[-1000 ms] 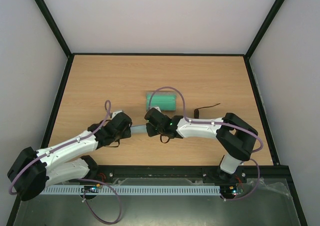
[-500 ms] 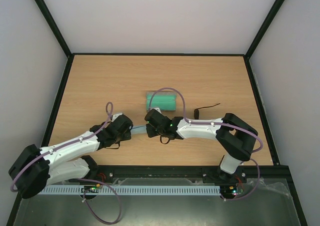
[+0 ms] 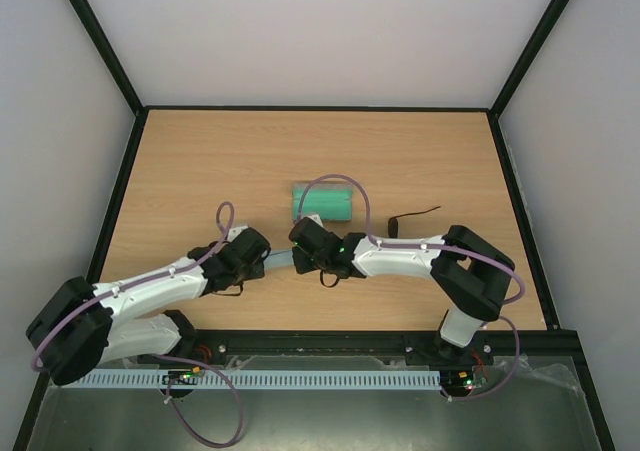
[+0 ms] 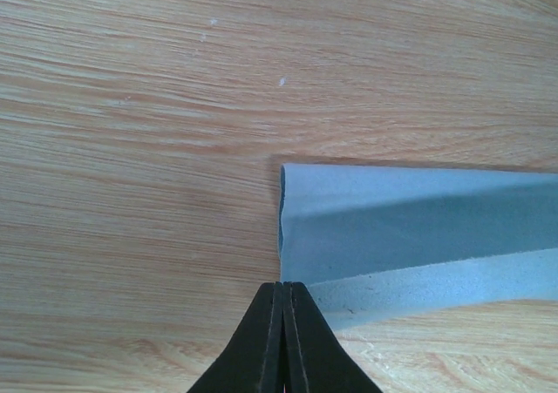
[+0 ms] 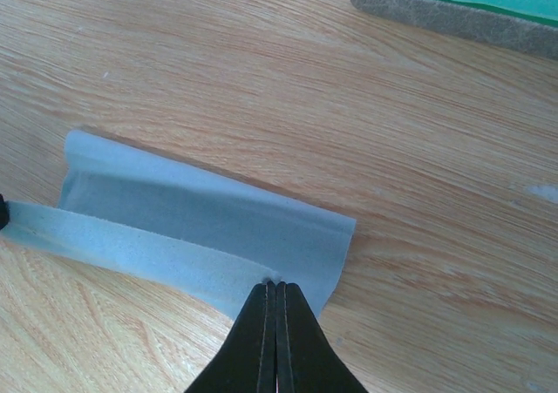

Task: Organize the sunglasses
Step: Fold the glasses cleaning cloth at the center of the board.

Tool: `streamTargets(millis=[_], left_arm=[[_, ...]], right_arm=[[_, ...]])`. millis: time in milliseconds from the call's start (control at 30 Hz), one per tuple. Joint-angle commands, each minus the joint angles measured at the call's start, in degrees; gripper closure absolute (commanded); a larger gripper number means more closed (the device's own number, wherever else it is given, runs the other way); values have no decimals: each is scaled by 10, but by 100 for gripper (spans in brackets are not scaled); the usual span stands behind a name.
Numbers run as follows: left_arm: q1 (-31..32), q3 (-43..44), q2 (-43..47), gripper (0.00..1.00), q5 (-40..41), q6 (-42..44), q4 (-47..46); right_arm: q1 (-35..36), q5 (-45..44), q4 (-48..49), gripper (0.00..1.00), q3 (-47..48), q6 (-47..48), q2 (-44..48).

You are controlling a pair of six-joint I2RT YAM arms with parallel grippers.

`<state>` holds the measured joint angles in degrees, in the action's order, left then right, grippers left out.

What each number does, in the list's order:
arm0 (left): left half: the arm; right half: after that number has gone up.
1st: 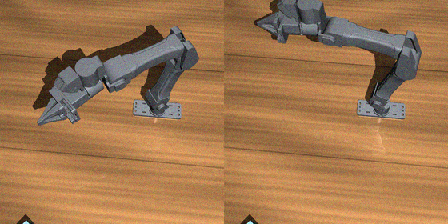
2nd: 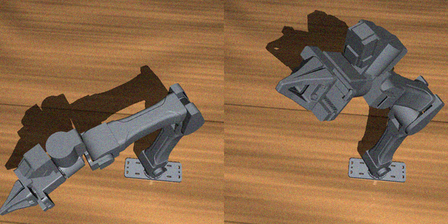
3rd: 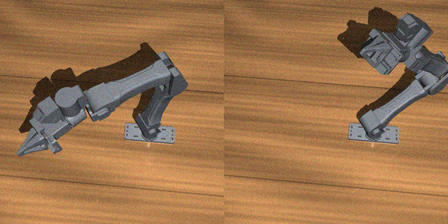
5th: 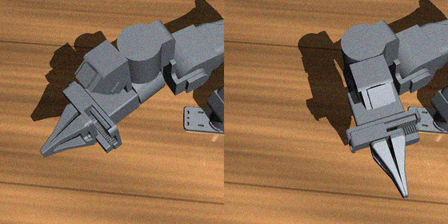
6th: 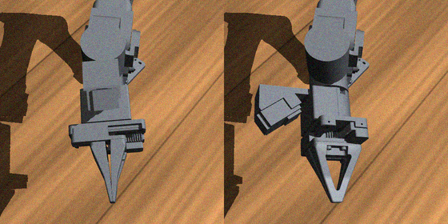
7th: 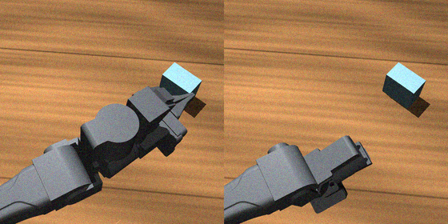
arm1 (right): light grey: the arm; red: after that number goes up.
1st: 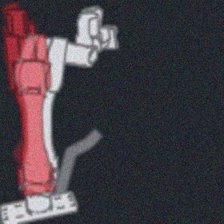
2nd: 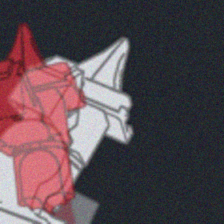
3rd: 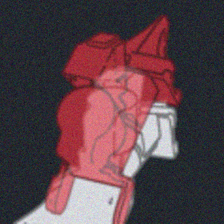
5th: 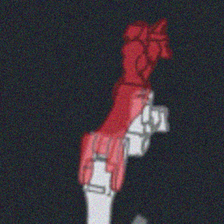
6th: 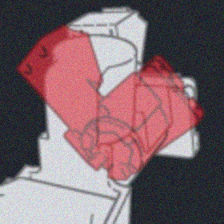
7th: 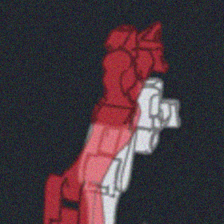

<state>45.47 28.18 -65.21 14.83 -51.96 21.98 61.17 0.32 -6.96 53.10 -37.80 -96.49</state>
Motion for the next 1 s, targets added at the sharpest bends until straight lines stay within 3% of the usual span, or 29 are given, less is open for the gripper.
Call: streamTargets(millis=[0, 967], left_arm=[[3, 22, -23, 98, 21, 0, -4], [-44, 52, -74, 98, 19, 42, -28]], right_arm=[[4, -23, -2, 99, 20, -6, -14], [-11, -41, -20, 99, 55, 10, -46]])
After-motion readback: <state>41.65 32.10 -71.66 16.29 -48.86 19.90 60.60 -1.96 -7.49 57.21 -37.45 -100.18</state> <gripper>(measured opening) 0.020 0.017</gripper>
